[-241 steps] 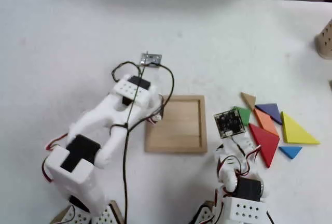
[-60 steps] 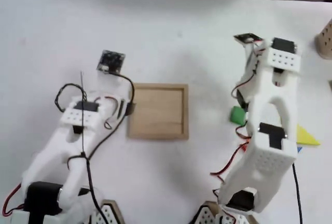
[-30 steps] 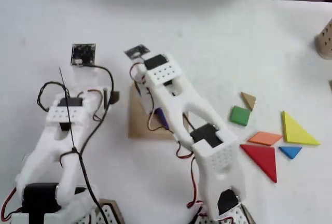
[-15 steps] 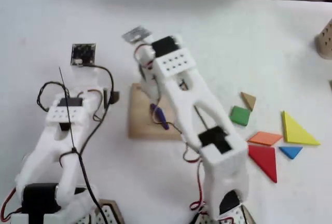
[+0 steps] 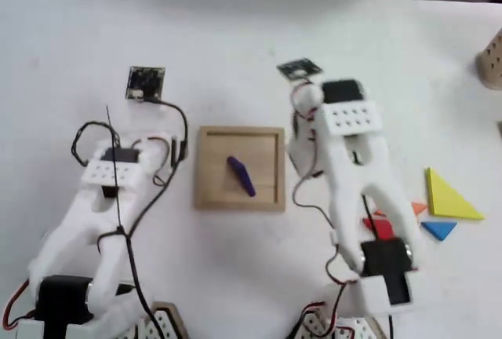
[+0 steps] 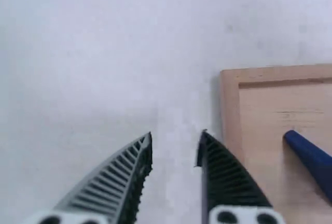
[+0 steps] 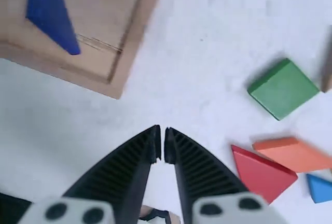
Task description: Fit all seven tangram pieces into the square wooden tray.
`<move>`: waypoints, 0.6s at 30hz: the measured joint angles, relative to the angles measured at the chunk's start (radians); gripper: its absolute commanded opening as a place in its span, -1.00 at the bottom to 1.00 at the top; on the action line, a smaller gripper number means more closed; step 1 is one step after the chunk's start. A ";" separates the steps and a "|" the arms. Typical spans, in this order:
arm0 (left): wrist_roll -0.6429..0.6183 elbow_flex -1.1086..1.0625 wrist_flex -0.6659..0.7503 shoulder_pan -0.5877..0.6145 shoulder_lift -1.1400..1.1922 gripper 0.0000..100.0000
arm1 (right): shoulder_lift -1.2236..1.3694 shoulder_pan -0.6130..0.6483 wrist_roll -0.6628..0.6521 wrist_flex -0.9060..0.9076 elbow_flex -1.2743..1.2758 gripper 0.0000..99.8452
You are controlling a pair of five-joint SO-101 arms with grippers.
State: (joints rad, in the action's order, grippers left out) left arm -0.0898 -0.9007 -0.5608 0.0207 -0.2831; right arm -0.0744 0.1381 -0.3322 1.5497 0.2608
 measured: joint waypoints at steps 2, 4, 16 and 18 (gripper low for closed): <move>0.012 0.000 0.000 -0.023 0.000 -0.92 | -0.083 -0.071 -0.037 -0.087 0.147 -0.97; 0.072 0.000 0.000 -0.058 0.000 -0.96 | -0.172 -0.141 -0.063 -0.175 0.296 -0.97; 0.206 -0.032 -0.150 -0.307 -0.040 -0.95 | -0.585 -0.456 -0.083 -0.516 0.870 -0.97; 0.206 -0.032 -0.181 -0.379 -0.041 -0.95 | -0.592 -0.486 -0.087 -0.554 0.898 -0.97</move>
State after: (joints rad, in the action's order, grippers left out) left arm 0.1158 -0.9329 -0.7419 -0.3583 -0.3245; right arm -0.6667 -0.3483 -0.4196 0.9958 1.1584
